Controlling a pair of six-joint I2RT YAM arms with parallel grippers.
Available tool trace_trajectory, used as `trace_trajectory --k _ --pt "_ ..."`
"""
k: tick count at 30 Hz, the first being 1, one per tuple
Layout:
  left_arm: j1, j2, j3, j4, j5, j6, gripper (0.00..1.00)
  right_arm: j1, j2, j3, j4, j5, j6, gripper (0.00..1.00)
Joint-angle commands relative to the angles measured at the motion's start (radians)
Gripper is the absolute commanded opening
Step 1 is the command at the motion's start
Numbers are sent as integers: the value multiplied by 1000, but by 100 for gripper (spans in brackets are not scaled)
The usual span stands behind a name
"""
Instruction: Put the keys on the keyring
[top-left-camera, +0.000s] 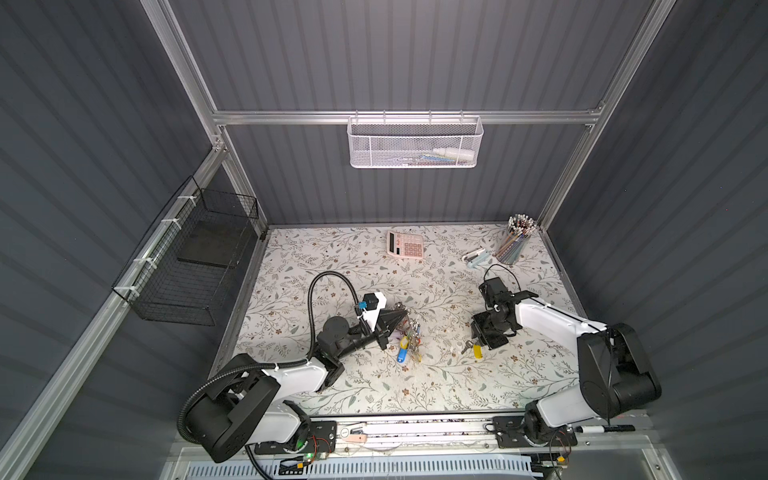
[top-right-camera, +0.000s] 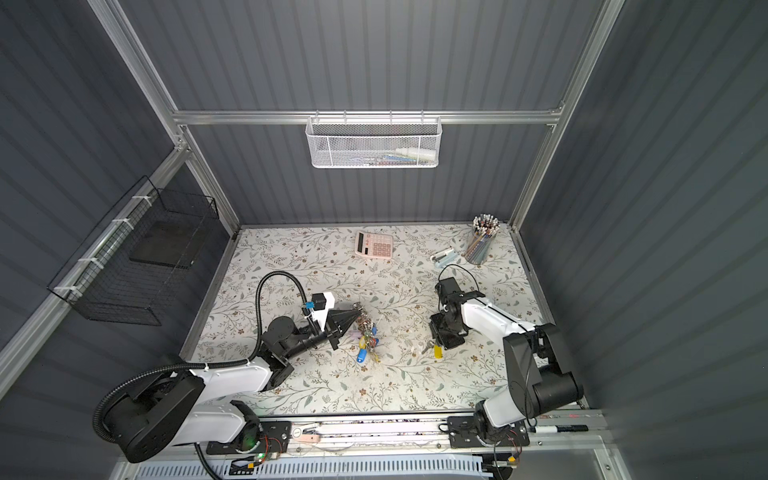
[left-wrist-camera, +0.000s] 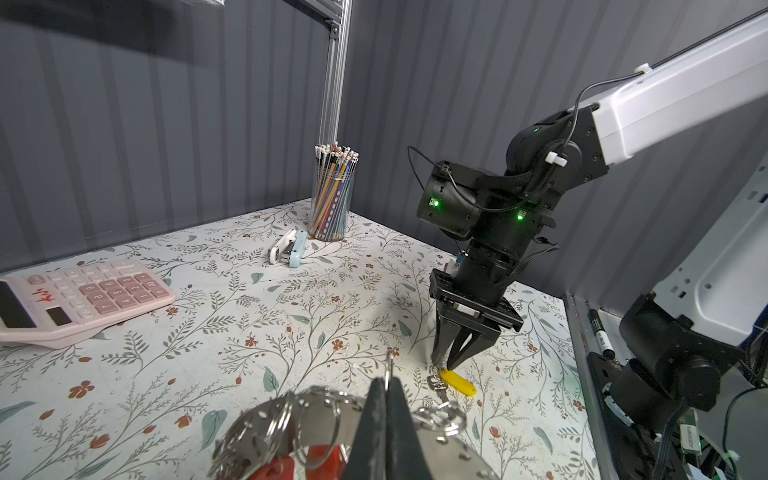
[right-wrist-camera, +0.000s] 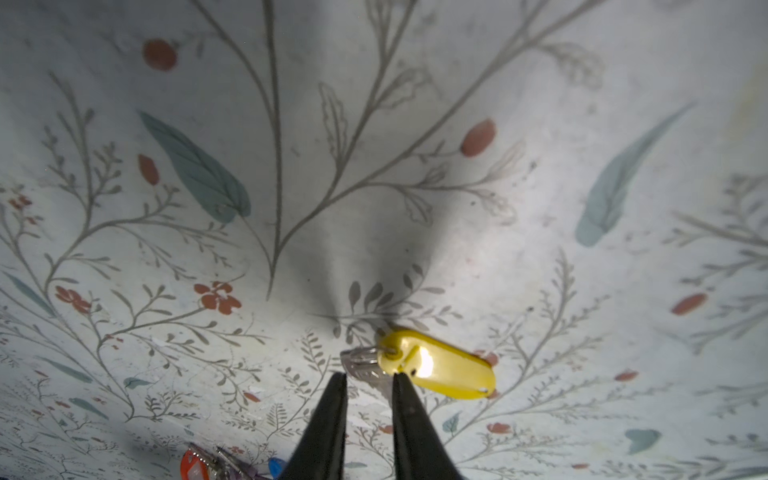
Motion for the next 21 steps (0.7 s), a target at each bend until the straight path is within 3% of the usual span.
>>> trace_trajectory --k 1,21 --pt "-4 2 18 100 19 -7 0 -6 -5 -20 13 4 11 24" --pt "-4 5 19 98 22 -6 0 -25 31 -20 19 -14 3 24"
